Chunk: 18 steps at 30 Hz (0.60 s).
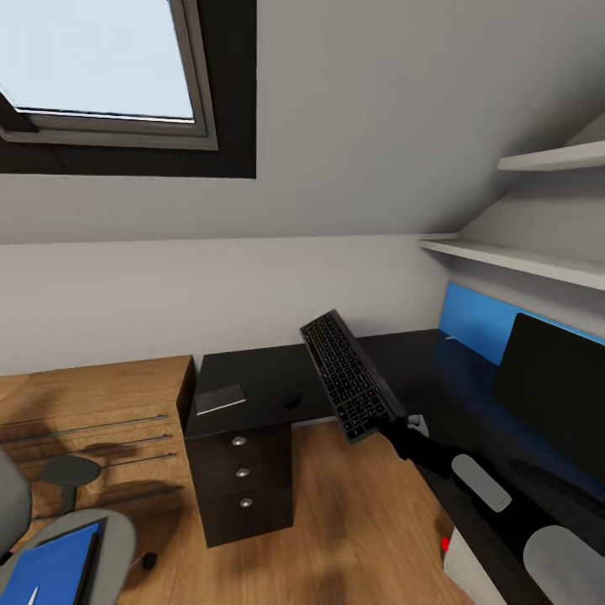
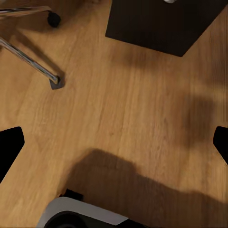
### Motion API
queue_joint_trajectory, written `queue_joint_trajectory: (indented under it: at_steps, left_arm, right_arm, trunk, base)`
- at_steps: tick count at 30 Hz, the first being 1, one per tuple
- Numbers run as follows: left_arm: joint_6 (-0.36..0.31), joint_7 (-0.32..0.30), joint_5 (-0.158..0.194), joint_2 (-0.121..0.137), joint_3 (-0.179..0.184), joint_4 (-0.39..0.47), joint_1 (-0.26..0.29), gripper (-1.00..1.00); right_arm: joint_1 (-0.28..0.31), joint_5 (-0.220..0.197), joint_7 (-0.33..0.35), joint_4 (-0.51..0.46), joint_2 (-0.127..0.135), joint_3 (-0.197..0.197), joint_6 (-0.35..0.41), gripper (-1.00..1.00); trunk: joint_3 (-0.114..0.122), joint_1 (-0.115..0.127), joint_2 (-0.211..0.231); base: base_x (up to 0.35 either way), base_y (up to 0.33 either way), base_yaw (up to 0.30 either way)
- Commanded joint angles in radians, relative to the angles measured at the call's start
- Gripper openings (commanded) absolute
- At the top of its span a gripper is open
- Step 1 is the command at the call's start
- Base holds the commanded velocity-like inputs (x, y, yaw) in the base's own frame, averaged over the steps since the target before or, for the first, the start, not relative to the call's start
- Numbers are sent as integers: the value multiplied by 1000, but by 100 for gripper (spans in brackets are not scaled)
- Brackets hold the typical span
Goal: In the bedroom, organize the workspace by keeping the computer under the desk, ensuring the monitor is on the desk, placing the keyboard on the desk next to the monitor, placing the mouse on the desk next to the keyboard, moving the folder from the swivel chair onto the desk next to the mouse, stacking the notebook on top of the folder with the pen on top of the notebook, and positioning the swivel chair next to the desk.
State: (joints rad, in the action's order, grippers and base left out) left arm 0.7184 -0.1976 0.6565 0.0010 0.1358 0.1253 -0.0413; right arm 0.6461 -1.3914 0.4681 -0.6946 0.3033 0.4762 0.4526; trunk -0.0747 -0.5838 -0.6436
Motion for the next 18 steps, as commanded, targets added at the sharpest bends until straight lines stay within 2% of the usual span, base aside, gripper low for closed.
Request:
queue_joint_trajectory:
  at_steps: [1,8,14,18]
  left_arm:
    - [2,-2,11,0,6,3,0,100]
    - [4,7,21,5,0,7,0,100]
    - [3,7,21,6,-1,8,0,100]
    - [2,6,22,6,-1,8,0,100]
  right_arm:
    - [1,-8,1,1,1,5,-1,-100]
    - [1,-8,-1,0,-2,9,-8,-100]
    - [1,-9,-13,1,-28,7,-33,-100]
    - [1,-9,-33,1,-35,8,-45,-100]
  trunk:
    - [-2,0,-1]
    - [-1,0,-1]
    - [-4,0,-1]
    - [-6,0,-1]
  base:
    - [-17,-119,-9]
    - [-54,-237,21]
    - [-9,-290,228]
    - [-1,-293,259]
